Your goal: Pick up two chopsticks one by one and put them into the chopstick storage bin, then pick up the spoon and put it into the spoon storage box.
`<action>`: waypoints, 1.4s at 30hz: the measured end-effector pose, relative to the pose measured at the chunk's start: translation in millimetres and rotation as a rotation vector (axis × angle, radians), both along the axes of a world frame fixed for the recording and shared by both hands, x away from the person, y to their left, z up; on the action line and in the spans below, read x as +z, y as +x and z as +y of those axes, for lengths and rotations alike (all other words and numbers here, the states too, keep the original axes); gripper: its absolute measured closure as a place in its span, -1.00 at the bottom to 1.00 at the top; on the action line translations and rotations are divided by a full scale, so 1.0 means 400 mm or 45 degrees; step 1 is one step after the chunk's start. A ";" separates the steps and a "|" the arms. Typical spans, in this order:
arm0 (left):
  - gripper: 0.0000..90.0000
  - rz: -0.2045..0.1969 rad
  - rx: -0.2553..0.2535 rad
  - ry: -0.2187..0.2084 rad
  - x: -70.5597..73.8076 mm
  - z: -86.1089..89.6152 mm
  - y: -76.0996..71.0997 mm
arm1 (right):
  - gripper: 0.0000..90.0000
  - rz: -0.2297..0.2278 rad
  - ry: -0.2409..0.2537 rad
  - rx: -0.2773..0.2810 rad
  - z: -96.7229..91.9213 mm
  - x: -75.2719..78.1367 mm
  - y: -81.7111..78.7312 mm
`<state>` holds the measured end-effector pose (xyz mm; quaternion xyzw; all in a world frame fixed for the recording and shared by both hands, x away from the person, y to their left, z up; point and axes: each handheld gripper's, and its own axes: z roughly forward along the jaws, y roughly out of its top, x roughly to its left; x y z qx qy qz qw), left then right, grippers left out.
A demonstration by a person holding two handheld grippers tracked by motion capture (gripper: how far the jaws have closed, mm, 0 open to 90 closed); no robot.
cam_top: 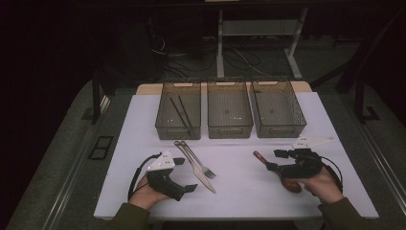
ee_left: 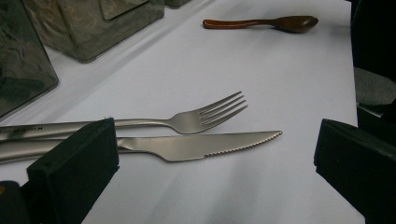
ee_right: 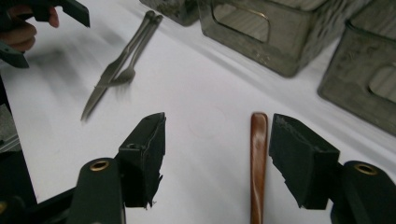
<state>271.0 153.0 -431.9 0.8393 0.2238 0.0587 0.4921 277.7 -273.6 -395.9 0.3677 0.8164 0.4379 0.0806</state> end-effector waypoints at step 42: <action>-1.00 -0.006 0.008 0.008 0.002 0.004 -0.001 | -0.02 0.163 -0.220 -0.045 -0.107 -0.109 -0.071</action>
